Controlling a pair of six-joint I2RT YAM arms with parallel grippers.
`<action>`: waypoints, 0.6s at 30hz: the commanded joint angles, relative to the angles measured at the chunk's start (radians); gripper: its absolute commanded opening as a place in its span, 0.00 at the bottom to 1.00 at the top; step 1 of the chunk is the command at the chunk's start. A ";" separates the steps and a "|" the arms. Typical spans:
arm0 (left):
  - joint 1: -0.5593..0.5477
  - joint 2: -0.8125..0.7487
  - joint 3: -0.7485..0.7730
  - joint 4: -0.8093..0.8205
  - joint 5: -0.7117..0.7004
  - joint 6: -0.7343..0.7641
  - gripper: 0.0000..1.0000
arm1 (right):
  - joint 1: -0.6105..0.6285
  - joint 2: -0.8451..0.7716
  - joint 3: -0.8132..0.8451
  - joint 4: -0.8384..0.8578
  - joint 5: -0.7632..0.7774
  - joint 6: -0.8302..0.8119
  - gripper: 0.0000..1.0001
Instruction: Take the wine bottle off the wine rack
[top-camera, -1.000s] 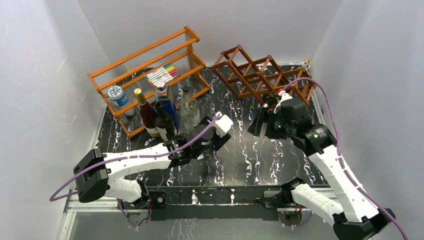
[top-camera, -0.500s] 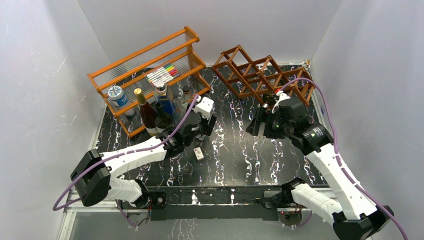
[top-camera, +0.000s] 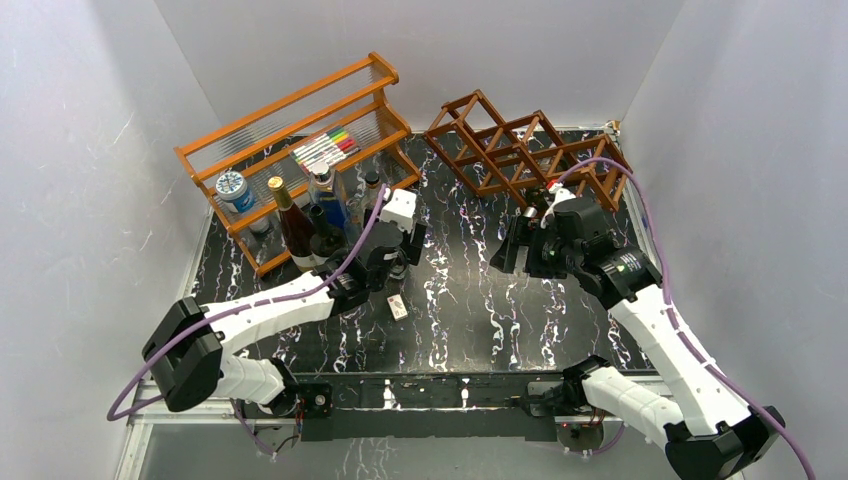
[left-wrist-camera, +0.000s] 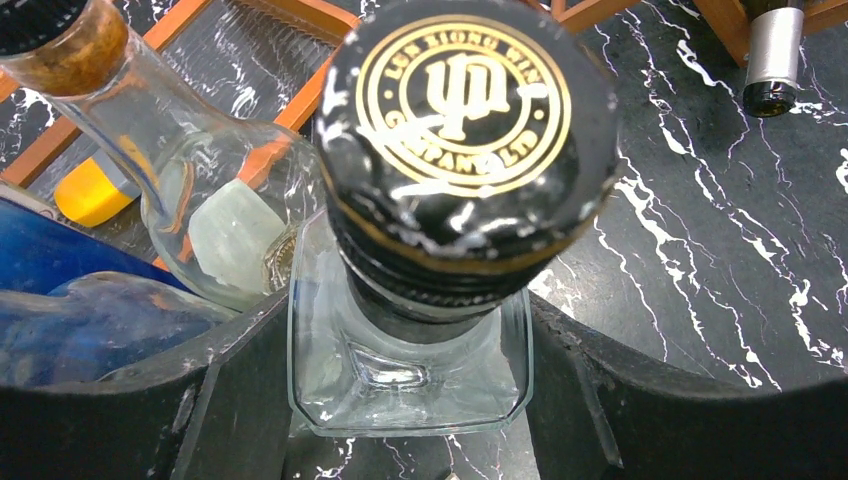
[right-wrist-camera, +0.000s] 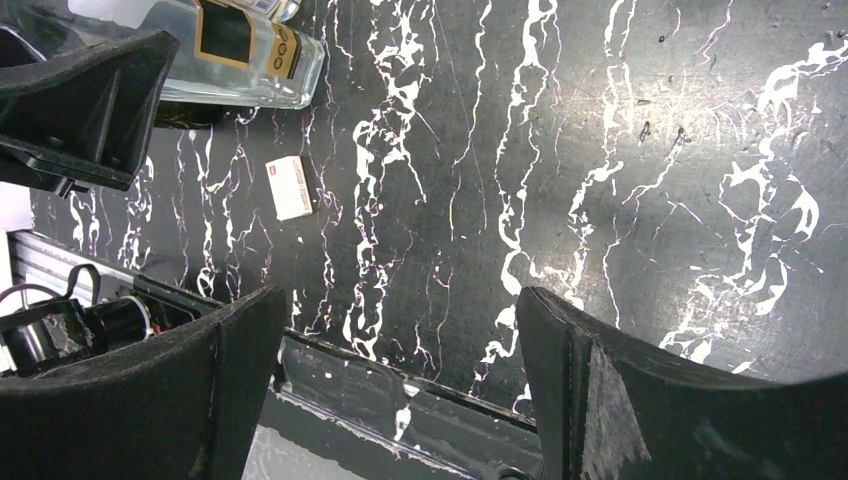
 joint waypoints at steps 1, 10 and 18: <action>0.007 -0.076 0.005 0.036 -0.066 -0.019 0.53 | 0.002 -0.005 -0.017 0.059 -0.018 0.008 0.96; 0.006 -0.130 0.058 -0.079 -0.018 -0.031 0.95 | 0.002 -0.009 -0.029 0.062 -0.031 0.016 0.96; 0.006 -0.208 0.143 -0.196 0.082 -0.023 0.98 | 0.002 -0.004 -0.046 0.077 -0.048 0.034 0.96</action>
